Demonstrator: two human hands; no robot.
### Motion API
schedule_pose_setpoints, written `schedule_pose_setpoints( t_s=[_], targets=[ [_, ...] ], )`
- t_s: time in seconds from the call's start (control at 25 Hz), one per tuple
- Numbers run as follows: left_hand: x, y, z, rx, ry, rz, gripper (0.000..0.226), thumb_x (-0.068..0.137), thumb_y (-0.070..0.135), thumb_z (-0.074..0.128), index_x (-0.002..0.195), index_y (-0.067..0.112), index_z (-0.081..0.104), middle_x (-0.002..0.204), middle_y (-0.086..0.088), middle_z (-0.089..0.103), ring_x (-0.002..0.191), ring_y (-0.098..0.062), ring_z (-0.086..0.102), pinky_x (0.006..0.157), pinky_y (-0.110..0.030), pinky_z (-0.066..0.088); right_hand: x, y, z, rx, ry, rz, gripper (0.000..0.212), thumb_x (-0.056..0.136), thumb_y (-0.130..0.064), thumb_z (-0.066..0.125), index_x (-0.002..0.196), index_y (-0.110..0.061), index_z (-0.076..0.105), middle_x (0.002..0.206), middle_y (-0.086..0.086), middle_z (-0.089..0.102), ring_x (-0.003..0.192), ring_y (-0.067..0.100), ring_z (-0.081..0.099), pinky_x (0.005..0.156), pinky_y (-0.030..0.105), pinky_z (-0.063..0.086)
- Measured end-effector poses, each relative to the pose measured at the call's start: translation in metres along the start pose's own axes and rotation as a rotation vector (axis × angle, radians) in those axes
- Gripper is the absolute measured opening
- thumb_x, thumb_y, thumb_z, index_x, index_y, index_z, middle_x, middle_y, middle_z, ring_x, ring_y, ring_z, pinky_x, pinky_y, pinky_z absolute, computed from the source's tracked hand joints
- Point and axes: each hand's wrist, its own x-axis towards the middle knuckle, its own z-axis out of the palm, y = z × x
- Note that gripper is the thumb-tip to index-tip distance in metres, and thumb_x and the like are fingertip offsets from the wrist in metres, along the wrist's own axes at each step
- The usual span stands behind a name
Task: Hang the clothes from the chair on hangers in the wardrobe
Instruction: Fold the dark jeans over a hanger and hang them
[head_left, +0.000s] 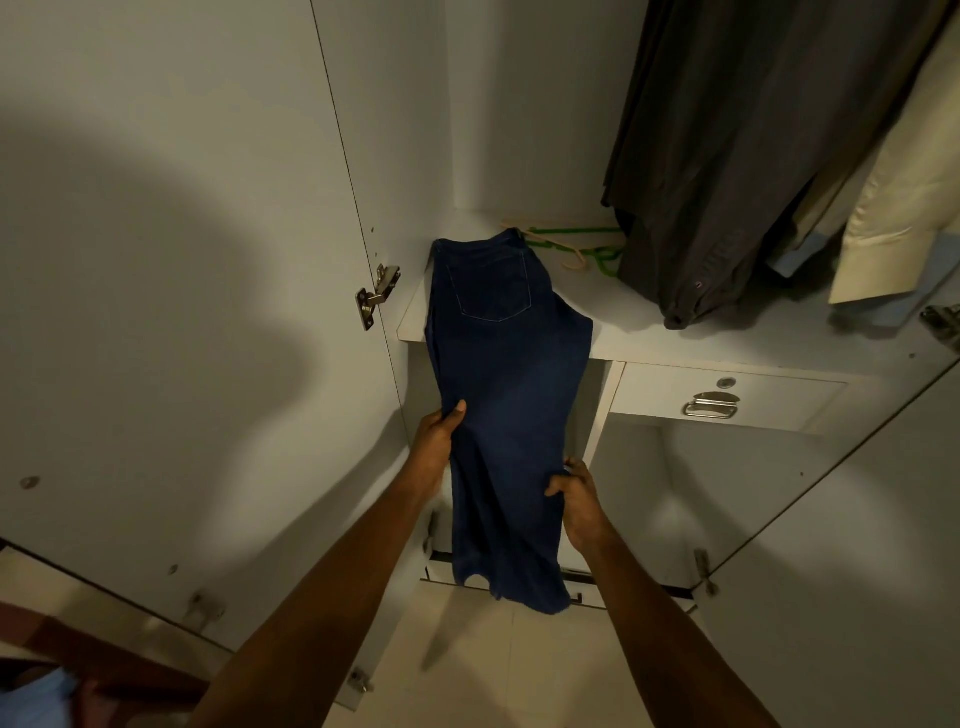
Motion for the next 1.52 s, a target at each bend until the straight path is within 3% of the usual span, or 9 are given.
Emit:
schedule_pose_setpoints(
  t_s=[0.16, 0.48, 0.6, 0.76, 0.84, 1.04, 1.12, 1.24, 1.52],
  targets=[
    [0.001, 0.008, -0.006, 0.044, -0.016, -0.008, 0.038, 0.097, 0.037, 0.067, 0.127, 0.014, 0.069, 0.121, -0.003, 0.074, 0.110, -0.019, 0.071, 0.095, -0.034, 0.055, 0.003, 0.002, 0.007, -0.120, -0.027, 0.083, 0.054, 0.072, 0.012, 0.050, 0.120, -0.006, 0.065, 0.106, 0.010, 0.071, 0.097, 0.033, 0.063, 0.074, 0.035, 0.051],
    [0.006, 0.009, -0.016, 0.294, 0.080, 0.177, 0.031, 0.090, 0.033, 0.078, 0.104, 0.005, 0.078, 0.100, -0.008, 0.079, 0.097, -0.025, 0.075, 0.087, -0.039, 0.061, 0.002, 0.010, -0.001, 0.035, 0.030, 0.069, 0.023, 0.093, 0.002, 0.051, 0.106, -0.004, 0.068, 0.099, 0.011, 0.071, 0.090, 0.026, 0.064, 0.075, 0.033, 0.050],
    [0.004, 0.008, -0.015, 0.241, 0.108, 0.157, 0.031, 0.088, 0.031, 0.080, 0.103, 0.004, 0.078, 0.098, -0.007, 0.079, 0.094, -0.023, 0.075, 0.082, -0.035, 0.061, 0.002, 0.017, -0.009, -0.129, -0.106, -0.017, 0.036, 0.084, 0.006, 0.069, 0.119, -0.002, 0.065, 0.115, 0.013, 0.074, 0.106, 0.031, 0.069, 0.085, 0.038, 0.056],
    [0.001, 0.014, -0.009, 0.179, 0.114, 0.171, 0.025, 0.087, 0.024, 0.081, 0.105, 0.007, 0.077, 0.099, -0.002, 0.079, 0.094, -0.022, 0.075, 0.073, -0.023, 0.058, 0.002, 0.036, -0.020, -0.336, -0.232, 0.051, 0.054, 0.061, -0.005, 0.088, 0.111, 0.000, 0.070, 0.109, 0.014, 0.075, 0.110, 0.035, 0.068, 0.093, 0.044, 0.056],
    [0.000, 0.018, -0.007, 0.156, 0.110, 0.188, 0.039, 0.083, 0.017, 0.084, 0.119, 0.010, 0.071, 0.109, -0.003, 0.077, 0.099, -0.019, 0.075, 0.077, -0.024, 0.059, 0.006, 0.050, -0.021, -0.379, -0.227, 0.130, 0.064, 0.054, -0.020, 0.092, 0.113, -0.006, 0.071, 0.110, 0.009, 0.076, 0.113, 0.033, 0.068, 0.102, 0.049, 0.052],
    [-0.006, 0.010, -0.014, 0.072, 0.203, 0.091, 0.106, 0.067, 0.024, 0.096, 0.151, 0.025, 0.033, 0.125, -0.004, 0.066, 0.109, -0.019, 0.069, 0.090, -0.036, 0.060, -0.017, 0.053, -0.017, -0.322, -0.230, 0.147, 0.051, 0.082, -0.021, 0.081, 0.130, -0.014, 0.063, 0.124, 0.003, 0.072, 0.116, 0.024, 0.067, 0.104, 0.048, 0.052],
    [-0.014, -0.009, -0.023, 0.159, 0.146, -0.014, 0.111, 0.061, 0.037, 0.098, 0.152, 0.017, 0.039, 0.134, -0.005, 0.065, 0.114, -0.021, 0.068, 0.097, -0.042, 0.058, -0.029, 0.050, -0.019, -0.220, -0.236, 0.188, 0.040, 0.088, -0.010, 0.073, 0.128, -0.010, 0.066, 0.124, 0.007, 0.073, 0.115, 0.029, 0.068, 0.102, 0.049, 0.053],
    [-0.043, -0.058, -0.031, 0.256, -0.089, -0.184, 0.087, 0.054, 0.046, 0.099, 0.129, 0.016, 0.068, 0.126, -0.004, 0.072, 0.112, -0.021, 0.071, 0.101, -0.047, 0.055, -0.045, 0.044, -0.027, -0.068, -0.257, 0.208, 0.040, 0.087, -0.002, 0.070, 0.127, 0.002, 0.065, 0.126, 0.019, 0.069, 0.119, 0.037, 0.066, 0.101, 0.049, 0.051],
    [-0.123, -0.152, -0.025, 0.357, -0.292, -0.407, 0.063, 0.070, 0.026, 0.093, 0.127, 0.032, 0.067, 0.122, 0.009, 0.073, 0.111, -0.014, 0.070, 0.091, -0.038, 0.060, -0.074, 0.027, -0.052, -0.035, -0.304, 0.195, 0.049, 0.082, 0.006, 0.072, 0.129, 0.004, 0.064, 0.131, 0.021, 0.066, 0.124, 0.038, 0.062, 0.109, 0.052, 0.046]
  ],
)
